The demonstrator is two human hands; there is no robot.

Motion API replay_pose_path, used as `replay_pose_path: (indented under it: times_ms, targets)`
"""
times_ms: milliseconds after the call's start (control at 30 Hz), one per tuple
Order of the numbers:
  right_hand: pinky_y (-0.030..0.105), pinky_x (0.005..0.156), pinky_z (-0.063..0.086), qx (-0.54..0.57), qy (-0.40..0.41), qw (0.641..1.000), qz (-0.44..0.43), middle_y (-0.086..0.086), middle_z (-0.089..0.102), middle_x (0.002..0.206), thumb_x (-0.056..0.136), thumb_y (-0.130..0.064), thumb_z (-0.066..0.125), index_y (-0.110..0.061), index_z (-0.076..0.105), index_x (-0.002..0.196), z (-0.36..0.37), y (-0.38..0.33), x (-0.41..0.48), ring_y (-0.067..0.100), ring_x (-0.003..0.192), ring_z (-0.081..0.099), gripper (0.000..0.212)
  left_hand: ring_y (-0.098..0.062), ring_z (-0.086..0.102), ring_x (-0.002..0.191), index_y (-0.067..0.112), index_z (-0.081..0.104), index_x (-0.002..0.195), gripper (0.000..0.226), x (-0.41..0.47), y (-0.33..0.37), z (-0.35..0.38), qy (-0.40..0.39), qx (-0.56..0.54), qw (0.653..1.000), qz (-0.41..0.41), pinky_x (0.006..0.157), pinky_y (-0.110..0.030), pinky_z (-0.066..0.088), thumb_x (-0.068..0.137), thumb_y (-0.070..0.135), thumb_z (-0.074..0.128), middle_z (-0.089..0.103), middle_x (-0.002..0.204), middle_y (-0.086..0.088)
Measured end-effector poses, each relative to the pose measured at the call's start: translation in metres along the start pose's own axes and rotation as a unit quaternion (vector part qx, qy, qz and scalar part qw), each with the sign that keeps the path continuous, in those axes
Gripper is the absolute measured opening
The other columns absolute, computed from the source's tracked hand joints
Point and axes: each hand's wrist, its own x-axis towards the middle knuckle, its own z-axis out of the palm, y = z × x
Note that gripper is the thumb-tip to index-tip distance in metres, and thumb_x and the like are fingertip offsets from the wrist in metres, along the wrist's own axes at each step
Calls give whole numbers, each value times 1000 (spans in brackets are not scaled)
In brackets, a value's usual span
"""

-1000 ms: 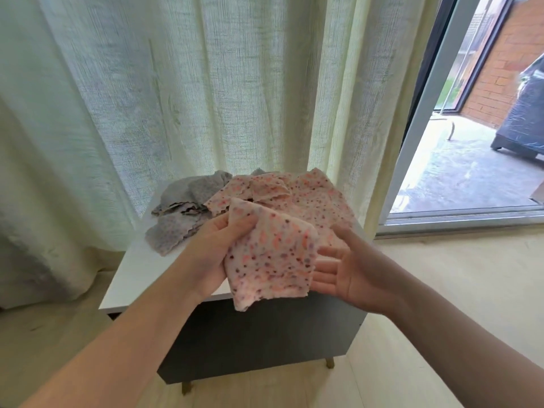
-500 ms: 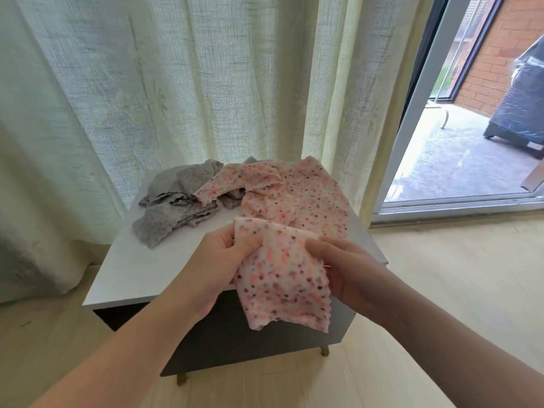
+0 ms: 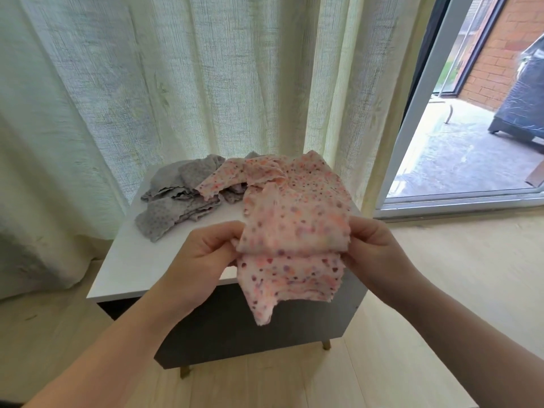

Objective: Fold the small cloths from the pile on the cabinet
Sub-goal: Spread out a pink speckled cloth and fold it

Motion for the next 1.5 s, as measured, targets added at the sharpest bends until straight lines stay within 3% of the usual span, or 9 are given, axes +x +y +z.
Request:
replay_pose_path:
  times_ms: [200, 300, 400, 533, 700, 967, 1167, 1300, 1500]
  targets:
    - [13, 75, 40, -188, -31, 979, -79, -8, 59, 79, 76, 3, 46, -20, 70, 61, -9, 12, 4, 6, 75, 54, 36, -17, 57, 86, 24, 71, 70, 36, -2, -12, -4, -22, 140, 989, 44, 74, -21, 45, 84, 5, 44, 55, 86, 2]
    - [19, 80, 41, -229, -45, 970, -69, -4, 62, 87, 76, -8, 45, -22, 69, 63, -12, 11, 2, 14, 88, 58, 30, -17, 57, 89, 26, 70, 78, 21, -3, -13, -2, -6, 228, 971, 66, 73, -20, 47, 83, 28, 50, 56, 91, 9]
    - [14, 92, 40, -272, -26, 956, -106, -11, 63, 107, 79, -23, 49, -25, 66, 81, -11, 8, 1, 13, 111, 57, 17, -15, 58, 86, 24, 67, 90, 6, -3, -12, 3, 13, 312, 941, 131, 70, -25, 51, 85, 22, 63, 54, 93, 16]
    - [16, 102, 39, -345, -67, 932, -85, -22, 60, 122, 89, -42, 63, -31, 57, 121, -6, 12, 0, 1, 123, 52, 34, -13, 59, 84, 38, 47, 130, 56, -4, -17, 8, -2, 364, 917, 162, 76, -26, 49, 88, 6, 67, 58, 94, 8]
    - [21, 83, 50, -316, -90, 944, -38, -15, 69, 92, 94, -27, 63, -28, 69, 96, 1, 21, 0, 7, 94, 64, 7, -1, 61, 95, 42, 34, 138, 73, -6, -14, 12, 18, 314, 938, 146, 85, -7, 41, 84, 10, 70, 61, 98, 17]
    - [21, 59, 45, -146, -1, 989, -34, 8, 59, 71, 93, -22, 63, -13, 57, 81, -2, 20, 3, 18, 68, 55, 16, -4, 61, 92, 22, 63, 95, 17, -3, -15, 6, 50, 373, 913, 157, 77, -13, 47, 81, 28, 71, 63, 103, 16]
    - [22, 60, 50, -97, -24, 994, -33, 4, 62, 70, 90, -22, 60, -11, 54, 85, -3, 18, 1, 15, 71, 61, 13, -7, 58, 76, 22, 70, 90, 26, -2, -20, 2, 68, 392, 911, 113, 64, -23, 48, 82, 46, 62, 63, 86, 16]
    - [29, 86, 56, -200, -60, 976, -61, -2, 72, 103, 94, -15, 61, -27, 49, 117, -6, 19, -1, 14, 101, 68, 29, -3, 56, 70, 21, 69, 91, 20, -3, -16, 0, 69, 419, 895, 134, 58, -13, 44, 84, 38, 62, 62, 84, 17]
    - [16, 80, 51, -380, -79, 905, -171, -19, 65, 102, 90, -18, 66, -37, 62, 109, -7, 14, 0, 3, 96, 62, 27, -4, 55, 74, 21, 67, 94, 22, -4, -14, -1, 34, 430, 889, 155, 60, -13, 42, 89, 38, 55, 58, 87, 17]
